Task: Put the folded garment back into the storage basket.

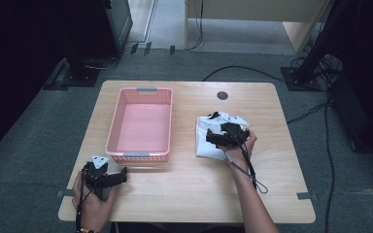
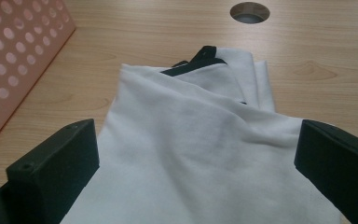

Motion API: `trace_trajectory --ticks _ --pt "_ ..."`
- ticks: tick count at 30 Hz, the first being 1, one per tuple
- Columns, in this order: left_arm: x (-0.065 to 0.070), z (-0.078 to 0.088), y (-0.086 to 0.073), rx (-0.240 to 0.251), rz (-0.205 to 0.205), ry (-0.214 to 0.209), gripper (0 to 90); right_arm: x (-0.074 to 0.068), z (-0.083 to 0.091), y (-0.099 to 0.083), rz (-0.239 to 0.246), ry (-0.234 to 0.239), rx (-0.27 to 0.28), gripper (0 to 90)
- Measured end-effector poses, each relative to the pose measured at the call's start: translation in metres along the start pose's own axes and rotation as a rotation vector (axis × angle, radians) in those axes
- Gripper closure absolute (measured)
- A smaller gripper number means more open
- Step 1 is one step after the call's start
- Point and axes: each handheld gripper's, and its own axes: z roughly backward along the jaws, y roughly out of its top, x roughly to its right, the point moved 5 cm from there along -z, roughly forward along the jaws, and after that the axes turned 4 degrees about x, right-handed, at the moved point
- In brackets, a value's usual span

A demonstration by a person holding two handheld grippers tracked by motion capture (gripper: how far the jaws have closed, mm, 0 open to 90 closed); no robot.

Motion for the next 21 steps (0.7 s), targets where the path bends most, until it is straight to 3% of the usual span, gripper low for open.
trace_trajectory --ticks 21 --pt "0.000 0.000 0.000 0.000 0.000 0.000 0.0 -0.008 -0.040 -0.017 0.005 -0.033 -0.043 0.0"
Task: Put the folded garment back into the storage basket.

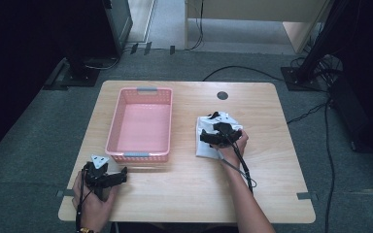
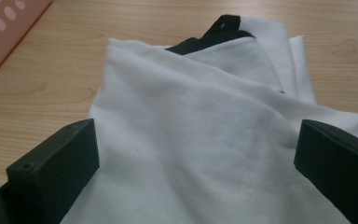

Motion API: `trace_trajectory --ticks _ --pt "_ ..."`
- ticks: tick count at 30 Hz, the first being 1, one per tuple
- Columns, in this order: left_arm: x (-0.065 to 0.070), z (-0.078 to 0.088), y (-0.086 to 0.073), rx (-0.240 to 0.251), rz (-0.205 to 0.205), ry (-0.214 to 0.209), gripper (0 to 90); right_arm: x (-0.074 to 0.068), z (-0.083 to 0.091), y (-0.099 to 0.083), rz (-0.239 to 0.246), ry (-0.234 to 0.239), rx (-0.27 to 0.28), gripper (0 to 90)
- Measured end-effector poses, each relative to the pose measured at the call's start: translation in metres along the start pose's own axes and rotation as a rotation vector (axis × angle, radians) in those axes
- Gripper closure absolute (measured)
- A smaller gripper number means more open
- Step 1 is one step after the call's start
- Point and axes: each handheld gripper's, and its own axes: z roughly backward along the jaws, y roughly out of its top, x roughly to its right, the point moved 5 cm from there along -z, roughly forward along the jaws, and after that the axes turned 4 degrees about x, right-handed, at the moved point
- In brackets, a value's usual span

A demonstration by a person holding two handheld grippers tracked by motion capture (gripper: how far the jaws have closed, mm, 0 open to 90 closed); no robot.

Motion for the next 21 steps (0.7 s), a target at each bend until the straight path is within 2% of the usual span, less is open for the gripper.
trace_trajectory --ticks 10,13,21 --pt "0.000 0.000 0.000 0.000 0.000 0.000 0.0 -0.003 -0.010 -0.009 0.023 -0.029 -0.024 0.0" --pt "0.000 0.000 0.000 0.000 0.000 0.000 0.0 -0.007 -0.011 -0.013 0.076 -0.055 -0.014 0.0" --pt "0.000 0.000 0.000 0.001 0.001 0.000 0.0 -0.005 -0.011 -0.014 0.092 -0.027 -0.022 1.1"
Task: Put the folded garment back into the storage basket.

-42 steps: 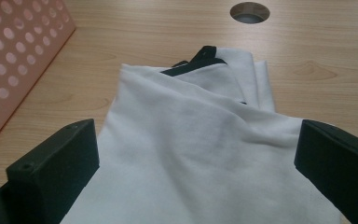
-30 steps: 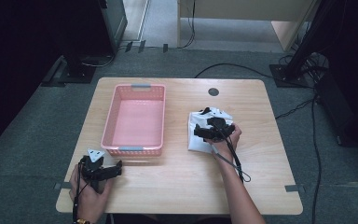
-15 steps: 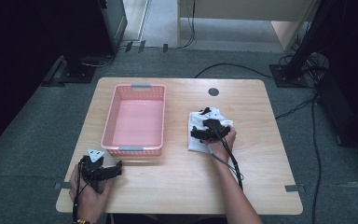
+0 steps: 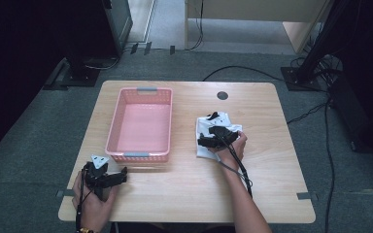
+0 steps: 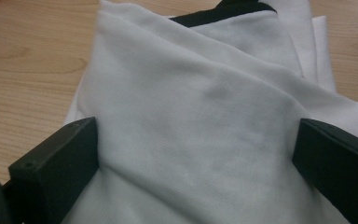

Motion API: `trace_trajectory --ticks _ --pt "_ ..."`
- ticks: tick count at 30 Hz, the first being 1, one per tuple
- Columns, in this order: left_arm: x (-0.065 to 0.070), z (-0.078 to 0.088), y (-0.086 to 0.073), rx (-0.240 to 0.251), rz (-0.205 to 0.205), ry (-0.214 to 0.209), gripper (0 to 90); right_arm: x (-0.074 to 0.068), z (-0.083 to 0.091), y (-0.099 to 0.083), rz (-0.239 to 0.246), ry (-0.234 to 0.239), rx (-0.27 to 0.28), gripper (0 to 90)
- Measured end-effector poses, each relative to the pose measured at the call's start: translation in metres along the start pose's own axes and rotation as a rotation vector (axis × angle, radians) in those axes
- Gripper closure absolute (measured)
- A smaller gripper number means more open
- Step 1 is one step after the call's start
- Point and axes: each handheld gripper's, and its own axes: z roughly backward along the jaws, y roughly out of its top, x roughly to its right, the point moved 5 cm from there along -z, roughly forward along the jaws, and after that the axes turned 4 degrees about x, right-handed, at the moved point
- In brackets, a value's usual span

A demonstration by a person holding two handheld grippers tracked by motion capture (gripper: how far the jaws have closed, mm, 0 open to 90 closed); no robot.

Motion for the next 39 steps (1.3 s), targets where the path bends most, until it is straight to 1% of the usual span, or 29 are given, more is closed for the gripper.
trace_trajectory --ticks 5,6,7,8,9,11,12,13,14,15,16,17,19,20,22,26,30,33,34,37,39 --pt "0.000 0.000 0.000 0.001 0.001 0.000 0.0 0.000 0.000 0.000 0.005 0.005 0.003 2.9" --pt "0.000 0.000 0.000 0.001 0.001 0.000 0.0 0.000 0.001 0.000 0.012 0.012 0.008 5.1" --pt "0.000 0.000 0.000 0.001 0.001 0.000 0.0 0.000 0.001 0.000 0.012 0.012 0.008 5.1" --pt "0.000 0.000 0.000 0.001 0.001 0.000 0.0 0.000 0.002 0.000 0.017 0.018 0.015 9.0" --pt "0.000 0.000 0.000 0.001 0.001 0.000 0.0 0.000 0.002 0.000 0.017 0.018 0.015 9.0" --pt "0.000 0.000 0.000 0.000 0.000 0.000 0.0 0.001 0.004 -0.001 0.021 0.016 0.028 16.5" --pt "0.000 0.000 0.000 0.000 -0.001 0.000 0.0 0.003 0.006 -0.001 0.022 0.007 0.046 26.0" --pt "0.000 0.000 0.000 0.000 -0.001 0.000 0.0 0.004 0.006 -0.001 0.018 0.000 0.051 30.2" --pt "0.000 0.000 0.000 -0.001 -0.001 0.000 0.0 0.004 0.006 -0.001 0.018 0.000 0.051 30.2" --pt "0.000 0.000 0.000 -0.001 -0.001 0.000 0.0 0.006 0.008 -0.001 0.014 -0.020 0.061 39.6" --pt "0.000 0.000 0.000 -0.001 -0.001 0.000 0.0 0.007 0.008 -0.001 0.015 -0.027 0.067 44.6" --pt "0.000 0.000 0.000 -0.001 -0.001 0.000 0.0 0.007 0.008 -0.001 0.015 -0.027 0.067 44.6" --pt "0.000 0.000 0.000 0.000 0.000 0.000 0.0 0.009 0.009 -0.001 0.015 -0.050 0.074 54.6" --pt "0.000 0.000 0.000 0.001 0.001 0.000 0.0 0.010 0.009 -0.001 0.010 -0.059 0.076 57.5" --pt "0.000 0.000 0.000 0.000 0.001 0.000 0.0 0.011 0.009 0.000 0.007 -0.059 0.082 65.0" --pt "0.000 0.000 0.000 0.001 0.001 0.000 0.0 0.014 0.009 0.001 0.000 -0.046 0.086 67.9" --pt "0.000 0.000 0.000 0.001 0.000 0.000 0.0 0.015 0.011 0.005 -0.019 -0.031 0.075 69.9" --pt "0.000 0.000 0.000 0.000 -0.001 0.000 0.0 0.014 0.013 0.008 -0.022 -0.027 0.079 70.0" --pt "0.000 0.000 0.000 0.000 -0.001 0.000 0.0 0.011 0.016 0.011 -0.008 -0.026 0.083 70.0" --pt "0.000 0.000 0.000 0.001 0.000 0.000 0.0 0.007 0.019 0.016 -0.005 -0.016 0.094 70.0" --pt "0.000 0.000 0.000 0.001 0.000 0.000 0.0 0.002 0.025 0.023 -0.011 0.004 0.105 70.0"
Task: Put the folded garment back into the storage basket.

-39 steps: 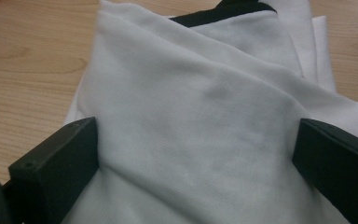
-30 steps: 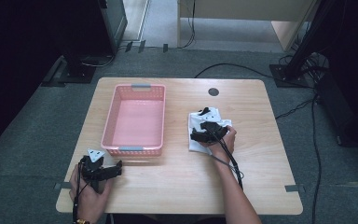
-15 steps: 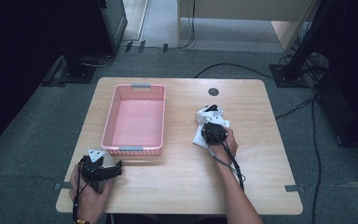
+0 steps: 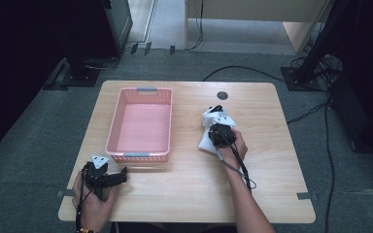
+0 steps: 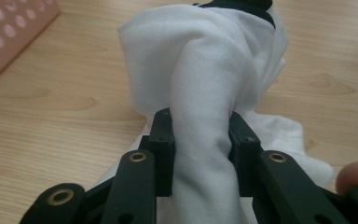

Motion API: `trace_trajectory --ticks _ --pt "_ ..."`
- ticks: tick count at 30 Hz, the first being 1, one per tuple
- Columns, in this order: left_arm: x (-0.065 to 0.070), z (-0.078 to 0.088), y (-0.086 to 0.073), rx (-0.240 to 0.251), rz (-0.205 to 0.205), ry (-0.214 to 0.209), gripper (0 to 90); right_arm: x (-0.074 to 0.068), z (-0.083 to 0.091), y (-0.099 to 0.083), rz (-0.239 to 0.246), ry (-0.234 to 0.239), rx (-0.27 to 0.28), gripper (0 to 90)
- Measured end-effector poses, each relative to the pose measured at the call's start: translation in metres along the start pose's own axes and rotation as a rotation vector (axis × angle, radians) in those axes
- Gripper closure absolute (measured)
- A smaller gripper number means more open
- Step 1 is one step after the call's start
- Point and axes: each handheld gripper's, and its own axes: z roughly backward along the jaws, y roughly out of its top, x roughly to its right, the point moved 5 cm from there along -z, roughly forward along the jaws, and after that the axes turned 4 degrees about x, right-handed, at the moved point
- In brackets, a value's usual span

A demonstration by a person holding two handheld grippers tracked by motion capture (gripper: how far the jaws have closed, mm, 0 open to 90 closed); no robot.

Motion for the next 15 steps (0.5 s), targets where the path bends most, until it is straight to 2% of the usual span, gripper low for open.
trace_trajectory --ticks 11,15 --pt "0.000 0.000 0.000 0.000 0.000 0.000 0.0 -0.022 0.017 0.031 -0.028 0.070 0.043 69.8" --pt "0.000 0.000 0.000 0.000 0.000 0.000 0.0 -0.029 0.021 0.039 -0.025 0.087 0.055 69.8"
